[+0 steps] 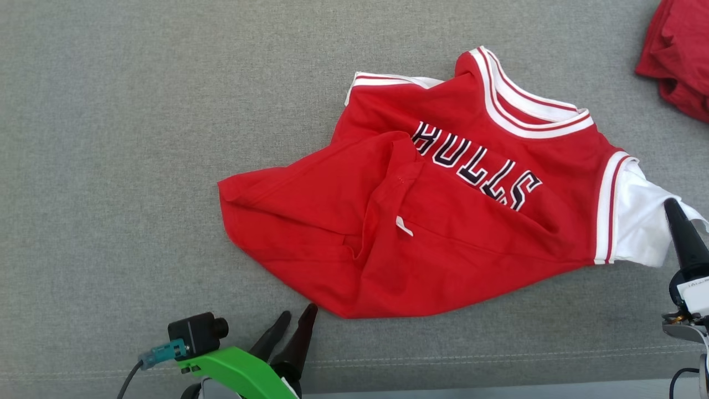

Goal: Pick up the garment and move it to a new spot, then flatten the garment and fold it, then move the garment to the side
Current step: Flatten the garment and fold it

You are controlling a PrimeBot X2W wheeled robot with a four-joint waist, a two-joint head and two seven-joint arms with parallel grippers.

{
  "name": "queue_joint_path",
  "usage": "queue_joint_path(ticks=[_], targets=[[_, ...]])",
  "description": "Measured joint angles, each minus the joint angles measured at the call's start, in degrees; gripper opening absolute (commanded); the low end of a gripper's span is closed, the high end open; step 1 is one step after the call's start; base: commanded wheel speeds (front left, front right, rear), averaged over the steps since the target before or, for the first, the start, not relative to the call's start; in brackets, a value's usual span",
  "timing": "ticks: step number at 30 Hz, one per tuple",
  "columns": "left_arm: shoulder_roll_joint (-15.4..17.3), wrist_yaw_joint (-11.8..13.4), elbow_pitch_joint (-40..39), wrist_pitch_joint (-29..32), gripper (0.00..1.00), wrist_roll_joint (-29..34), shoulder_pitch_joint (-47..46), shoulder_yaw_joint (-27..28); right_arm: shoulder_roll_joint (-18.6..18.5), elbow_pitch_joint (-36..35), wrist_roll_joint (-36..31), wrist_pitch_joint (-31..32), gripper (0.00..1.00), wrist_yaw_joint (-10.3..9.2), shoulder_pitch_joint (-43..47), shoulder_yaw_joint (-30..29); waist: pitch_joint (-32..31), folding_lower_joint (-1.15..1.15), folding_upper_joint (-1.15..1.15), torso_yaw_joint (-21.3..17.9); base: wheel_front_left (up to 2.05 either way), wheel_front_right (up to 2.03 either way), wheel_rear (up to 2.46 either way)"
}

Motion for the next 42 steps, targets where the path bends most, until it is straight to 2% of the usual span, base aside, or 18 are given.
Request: queue_joint_path(ticks=[5,9,15,18,23,35,42], targets=[[1.9,0.0,0.7,0.1,1.00,3.2,0.1,-1.1,0.6,0.0,-0.2,-0.7,0.00,0.34,0.4,0.8,-0.2,0.00,0.00,-1.0,0.00,0.00,0.00],[4.2,0.0,-0.6,-0.3,1.00,8.2,-0.5,-1.8,0.9,0.0,-1.1,-1.3,0.00,0.82,1.2,1.5,-0.4,0.00,0.00,-1.7,0.00,0.00,0.00],[2.9,-0.6,-6.3,-0.6,1.00,10.3,-7.5,-3.6,1.3,0.3,-1.6,-1.9,0.00,1.37,1.4,3.6,-0.2,0.00,0.00,-2.3,0.00,0.00,0.00],[2.9,-0.6,-6.7,0.7,1.00,13.6,-11.6,-5.4,1.5,0.7,-1.6,-2.3,0.00,1.82,1.3,4.5,0.0,0.00,0.00,-2.8,0.00,0.00,0.00],[1.7,-1.1,-6.3,3.5,1.00,14.8,-16.7,-7.5,1.7,1.6,-1.6,-2.4,0.00,2.43,1.0,6.6,0.4,0.00,0.00,-4.0,0.00,0.00,0.00],[-1.5,-1.1,1.9,9.7,1.00,12.3,-23.6,-7.1,2.3,3.0,-1.6,-3.8,0.00,3.35,-0.5,9.1,2.4,0.00,0.00,-7.0,0.00,0.00,0.00],[-0.8,-1.1,7.3,11.7,1.00,12.4,-27.7,-5.4,2.5,3.9,-1.4,-5.2,0.00,3.60,-1.8,9.8,4.2,0.00,0.00,-8.2,0.00,0.00,0.00]])
